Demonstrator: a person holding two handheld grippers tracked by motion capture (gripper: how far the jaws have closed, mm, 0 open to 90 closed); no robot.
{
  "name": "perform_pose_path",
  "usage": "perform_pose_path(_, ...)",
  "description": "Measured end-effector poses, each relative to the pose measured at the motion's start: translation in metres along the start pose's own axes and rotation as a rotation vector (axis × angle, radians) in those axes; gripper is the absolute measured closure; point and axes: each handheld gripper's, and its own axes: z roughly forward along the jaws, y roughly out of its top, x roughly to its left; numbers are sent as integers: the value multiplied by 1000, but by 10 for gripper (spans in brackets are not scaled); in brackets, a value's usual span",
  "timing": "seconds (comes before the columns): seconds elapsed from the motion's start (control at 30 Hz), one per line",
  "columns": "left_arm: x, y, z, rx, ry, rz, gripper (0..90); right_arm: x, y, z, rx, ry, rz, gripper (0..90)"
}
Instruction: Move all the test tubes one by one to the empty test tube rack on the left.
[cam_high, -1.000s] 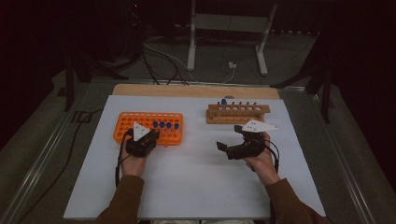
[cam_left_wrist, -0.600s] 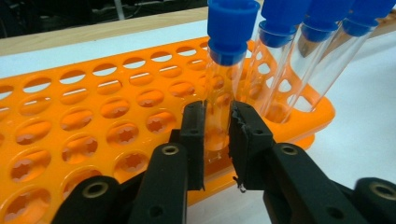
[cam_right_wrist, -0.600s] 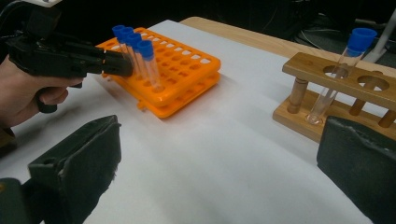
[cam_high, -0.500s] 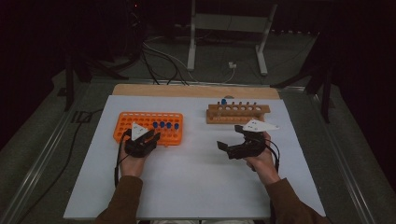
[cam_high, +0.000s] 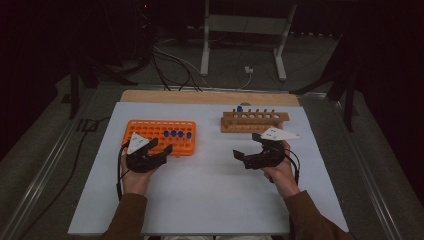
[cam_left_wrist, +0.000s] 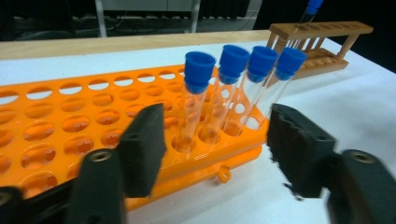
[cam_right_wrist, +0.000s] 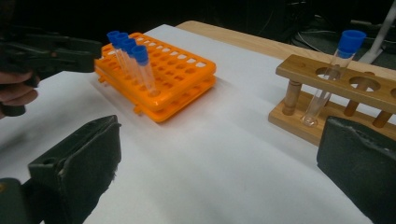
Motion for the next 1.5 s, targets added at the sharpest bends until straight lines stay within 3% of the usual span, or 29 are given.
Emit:
perform_pose_path(0.2,-5,-5,-8,-20,42,2,184,-1,0,0,-15,-15,6,0)
perform_pose_path(0.43,-5,-4,-10,-34,42,8,34,0,1,3,-29,-29,18,0)
perform_pose_path(0.77,-10,-6,-7,-13,59,48,6,-10,17,14,-26,-67,6,0)
perform_pose_path(0.87,-10,-6,-7,-10,60,44,6,-16,22,21,-15,-101,-12,0)
perform_pose_path(1.03,-7,-7,-8,-20,67,32,6,-27,31,33,-22,-117,16,0)
perform_pose_path(1.27,-4,-8,-9,-24,76,13,6,-34,42,48,-25,-140,-1,0)
perform_pose_path(1.5,-3,-9,-9,-23,80,1,6,-50,46,58,-47,-154,49,10)
